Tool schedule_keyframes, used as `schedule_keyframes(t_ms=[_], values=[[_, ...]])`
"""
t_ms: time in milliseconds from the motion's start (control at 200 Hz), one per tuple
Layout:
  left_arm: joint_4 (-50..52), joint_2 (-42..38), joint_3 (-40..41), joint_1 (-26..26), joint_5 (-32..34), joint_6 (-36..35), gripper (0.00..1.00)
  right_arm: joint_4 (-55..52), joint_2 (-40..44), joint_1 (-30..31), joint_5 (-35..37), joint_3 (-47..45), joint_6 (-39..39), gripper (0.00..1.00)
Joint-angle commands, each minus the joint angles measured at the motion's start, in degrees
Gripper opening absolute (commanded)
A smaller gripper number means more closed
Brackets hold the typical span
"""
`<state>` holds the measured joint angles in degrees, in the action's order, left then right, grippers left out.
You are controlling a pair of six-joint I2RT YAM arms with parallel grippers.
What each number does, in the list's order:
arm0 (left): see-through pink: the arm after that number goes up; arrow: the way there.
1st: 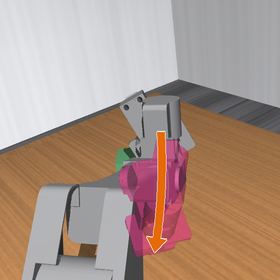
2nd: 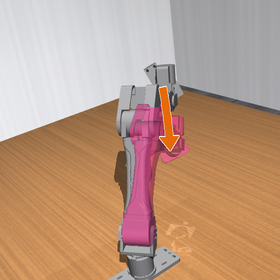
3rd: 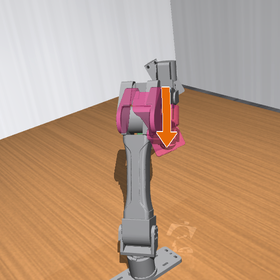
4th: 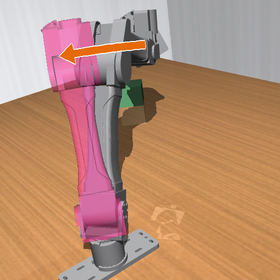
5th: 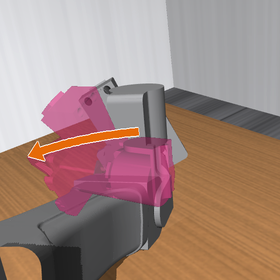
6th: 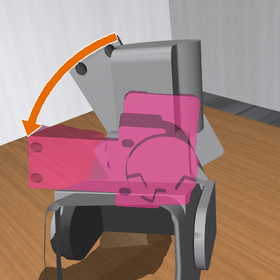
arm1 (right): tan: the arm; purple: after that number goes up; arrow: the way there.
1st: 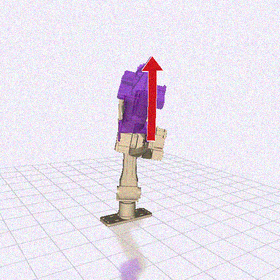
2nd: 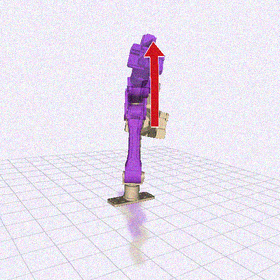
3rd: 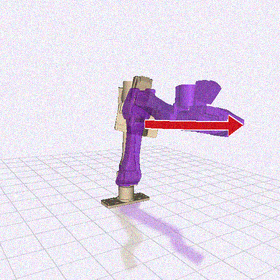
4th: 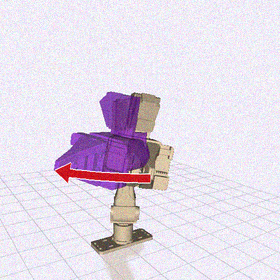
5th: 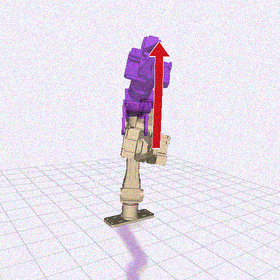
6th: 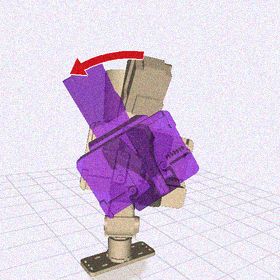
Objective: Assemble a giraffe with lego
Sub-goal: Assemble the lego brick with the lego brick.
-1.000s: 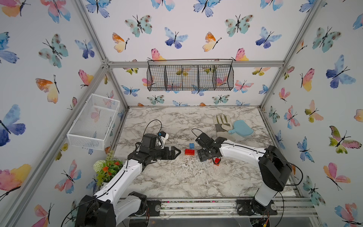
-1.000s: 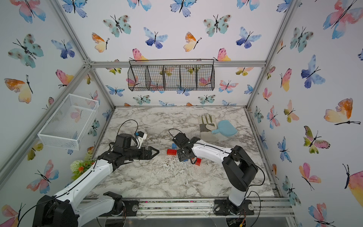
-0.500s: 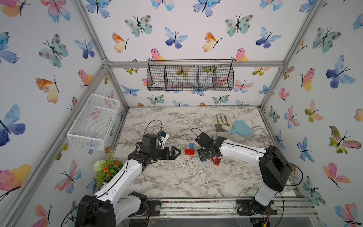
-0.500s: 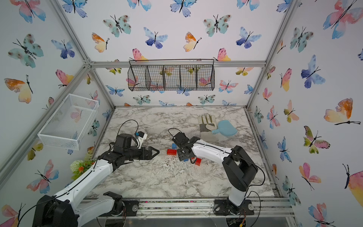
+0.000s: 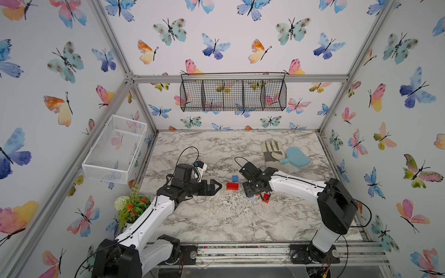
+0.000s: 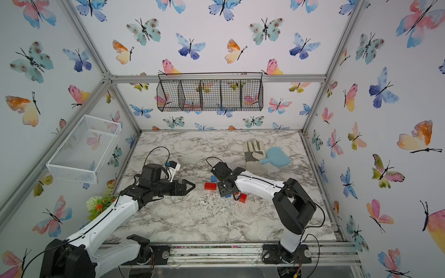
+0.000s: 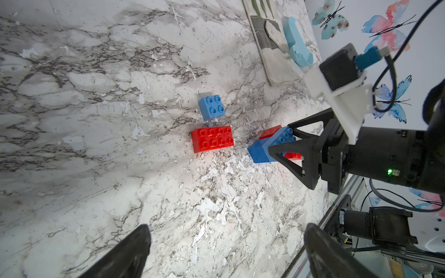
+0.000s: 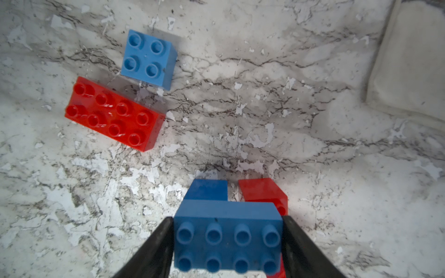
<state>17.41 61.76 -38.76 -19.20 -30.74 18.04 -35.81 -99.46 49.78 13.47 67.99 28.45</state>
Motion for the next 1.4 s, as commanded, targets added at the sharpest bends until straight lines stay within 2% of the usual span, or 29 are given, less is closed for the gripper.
schedule_keyframes(t_ms=[0,125,465,661,1061,1396], values=[[0.43,-0.5,0.18,-0.22,0.42,-0.3,0.98,-1.63,-0.37,-0.34,0.76,0.59,0.57,0.64],[0.43,-0.5,0.16,-0.22,0.42,-0.29,0.98,-1.55,0.0,-0.38,0.65,0.63,0.57,0.62],[0.35,-0.23,0.16,-0.18,0.25,-0.32,0.98,0.05,0.72,-0.38,-2.68,0.43,-4.3,0.62],[0.39,-0.42,0.18,-0.22,0.33,-0.29,0.98,1.17,-0.03,-0.38,-4.22,0.04,-4.43,0.62],[0.26,-0.27,0.17,-0.2,0.18,-0.28,0.98,-2.23,-0.08,-0.41,-1.61,3.04,3.99,0.61],[0.26,-0.67,0.27,-0.22,0.32,-0.27,0.98,-1.11,0.85,-0.46,-0.78,1.11,4.1,0.61]])
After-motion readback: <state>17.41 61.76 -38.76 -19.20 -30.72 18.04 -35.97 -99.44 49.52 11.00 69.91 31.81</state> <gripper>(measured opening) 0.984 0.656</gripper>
